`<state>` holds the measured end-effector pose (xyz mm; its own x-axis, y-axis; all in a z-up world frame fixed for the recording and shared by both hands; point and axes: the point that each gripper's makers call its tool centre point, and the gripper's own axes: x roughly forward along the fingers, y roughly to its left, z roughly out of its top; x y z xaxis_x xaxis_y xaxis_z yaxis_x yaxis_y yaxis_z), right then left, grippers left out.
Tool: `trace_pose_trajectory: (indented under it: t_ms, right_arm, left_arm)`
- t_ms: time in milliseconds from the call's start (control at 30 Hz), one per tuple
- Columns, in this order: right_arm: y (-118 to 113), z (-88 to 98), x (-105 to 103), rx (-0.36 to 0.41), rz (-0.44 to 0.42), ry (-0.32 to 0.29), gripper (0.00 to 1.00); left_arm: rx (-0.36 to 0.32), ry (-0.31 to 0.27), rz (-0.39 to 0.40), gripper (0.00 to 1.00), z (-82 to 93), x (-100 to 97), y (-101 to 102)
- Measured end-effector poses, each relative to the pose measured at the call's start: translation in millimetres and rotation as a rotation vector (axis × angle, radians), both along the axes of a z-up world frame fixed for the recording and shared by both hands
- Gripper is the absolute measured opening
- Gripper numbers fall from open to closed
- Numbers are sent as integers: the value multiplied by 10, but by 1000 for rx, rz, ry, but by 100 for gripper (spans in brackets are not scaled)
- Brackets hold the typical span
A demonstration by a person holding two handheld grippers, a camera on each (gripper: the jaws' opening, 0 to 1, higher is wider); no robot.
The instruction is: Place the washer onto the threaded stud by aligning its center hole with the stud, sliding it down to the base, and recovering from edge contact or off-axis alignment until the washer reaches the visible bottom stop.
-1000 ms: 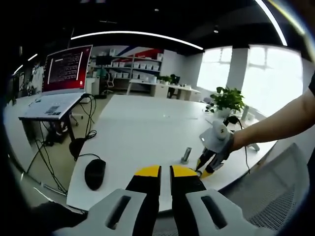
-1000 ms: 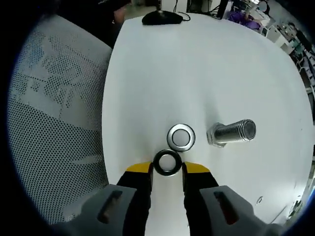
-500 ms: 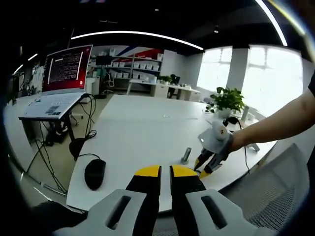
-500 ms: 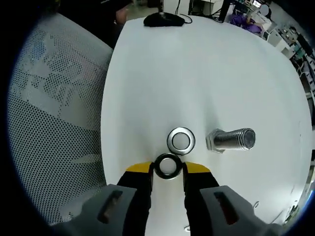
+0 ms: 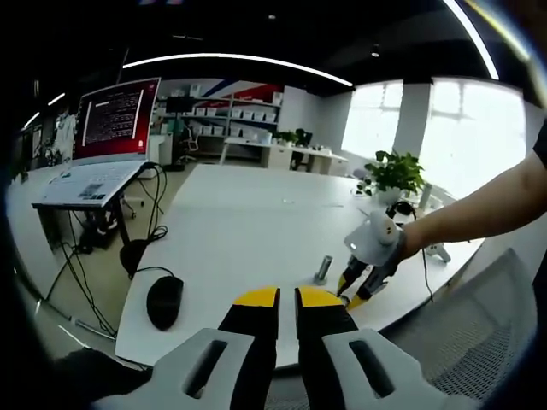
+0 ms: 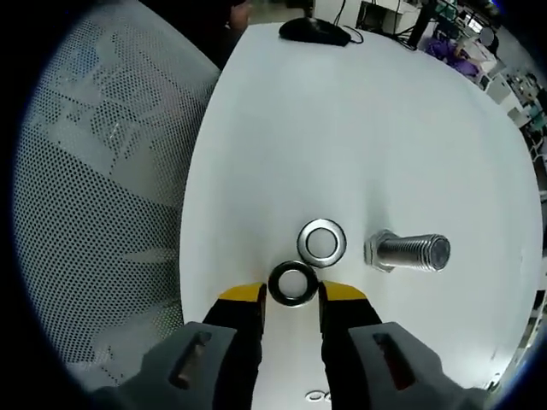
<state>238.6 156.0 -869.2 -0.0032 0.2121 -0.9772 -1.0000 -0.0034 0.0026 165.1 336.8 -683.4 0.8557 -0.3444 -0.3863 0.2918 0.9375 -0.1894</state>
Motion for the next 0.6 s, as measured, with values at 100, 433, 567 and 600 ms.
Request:
trace_pose_trajectory:
  t_ms: [100,433,567,600]
  right_arm:
    - [-2,-3,13,-5,-35,-1,26]
    - [-8,6,23,18,-58,-4,24]
    - [-7,1,30,19,-61,-4,24]
    - [-7,1,31,19,-62,-4,24]
  left_arm:
    - [-3,-3,3,4,6,1,2]
    - [-7,-6,5,4,12,7,3]
    - [-7,-5,6,4,11,5,3]
    - [-7,-4,5,4,10,4,2]
